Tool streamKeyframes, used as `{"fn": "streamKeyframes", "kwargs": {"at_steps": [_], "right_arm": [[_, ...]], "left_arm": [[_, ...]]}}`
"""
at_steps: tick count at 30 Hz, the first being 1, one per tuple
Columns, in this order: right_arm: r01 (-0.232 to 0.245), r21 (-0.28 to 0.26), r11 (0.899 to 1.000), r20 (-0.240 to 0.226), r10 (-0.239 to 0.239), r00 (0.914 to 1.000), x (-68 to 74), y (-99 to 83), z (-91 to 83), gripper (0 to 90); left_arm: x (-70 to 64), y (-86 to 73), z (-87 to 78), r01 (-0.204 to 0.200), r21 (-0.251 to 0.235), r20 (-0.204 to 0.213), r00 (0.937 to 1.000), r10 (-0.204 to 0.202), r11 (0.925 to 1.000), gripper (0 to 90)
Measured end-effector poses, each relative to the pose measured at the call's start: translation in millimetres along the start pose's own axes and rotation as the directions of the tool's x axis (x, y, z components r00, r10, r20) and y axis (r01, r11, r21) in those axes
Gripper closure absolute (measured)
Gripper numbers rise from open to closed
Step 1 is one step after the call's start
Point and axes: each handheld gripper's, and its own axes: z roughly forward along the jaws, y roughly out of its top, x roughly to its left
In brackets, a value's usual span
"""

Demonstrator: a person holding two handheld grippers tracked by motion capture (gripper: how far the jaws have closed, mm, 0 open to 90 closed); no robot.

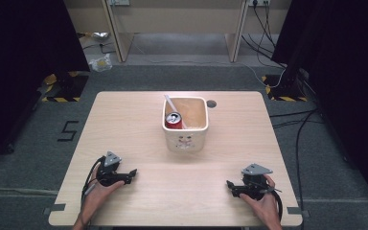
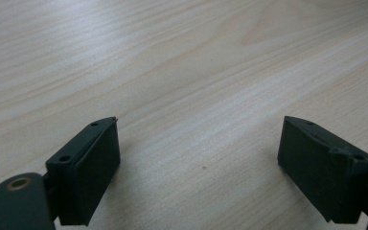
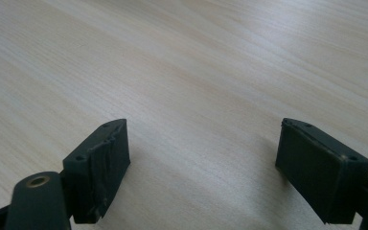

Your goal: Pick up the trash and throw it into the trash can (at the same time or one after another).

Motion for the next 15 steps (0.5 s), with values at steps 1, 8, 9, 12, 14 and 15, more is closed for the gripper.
{"fn": "streamKeyframes", "kwargs": {"at_steps": [1,8,9,12,14,15], "right_arm": [[0.000,0.001,1.000,0.000,0.000,1.0000,1.0,-0.2,0.0,18.5],[0.000,-0.011,1.000,0.000,0.000,1.0000,4.7,-2.3,1.6,14.2],[0.001,-0.013,1.000,0.004,-0.001,1.0000,5.0,-2.5,1.5,14.0],[0.000,-0.013,1.000,0.007,0.000,1.0000,5.3,-2.6,1.5,13.8],[0.000,-0.013,1.000,0.007,0.000,1.0000,5.4,-2.6,1.5,13.8],[0.000,-0.012,1.000,0.007,0.000,1.0000,5.5,-2.6,1.5,13.8]], "left_arm": [[0.0,0.0,0.0,0.000,0.000,0.000,1.0000,0.000,1.0000,13.6],[0.0,0.0,0.0,0.000,0.000,0.000,1.0000,0.000,1.0000,13.6],[0.0,0.0,0.0,0.000,0.000,0.000,1.0000,0.000,1.0000,13.6],[0.0,0.0,0.0,0.000,0.000,0.000,1.0000,0.000,1.0000,13.6],[0.0,0.0,-0.1,-0.001,0.000,0.000,1.0000,0.001,1.0000,13.6],[0.0,0.0,0.0,0.000,0.000,0.000,1.0000,0.000,1.0000,13.6]]}}
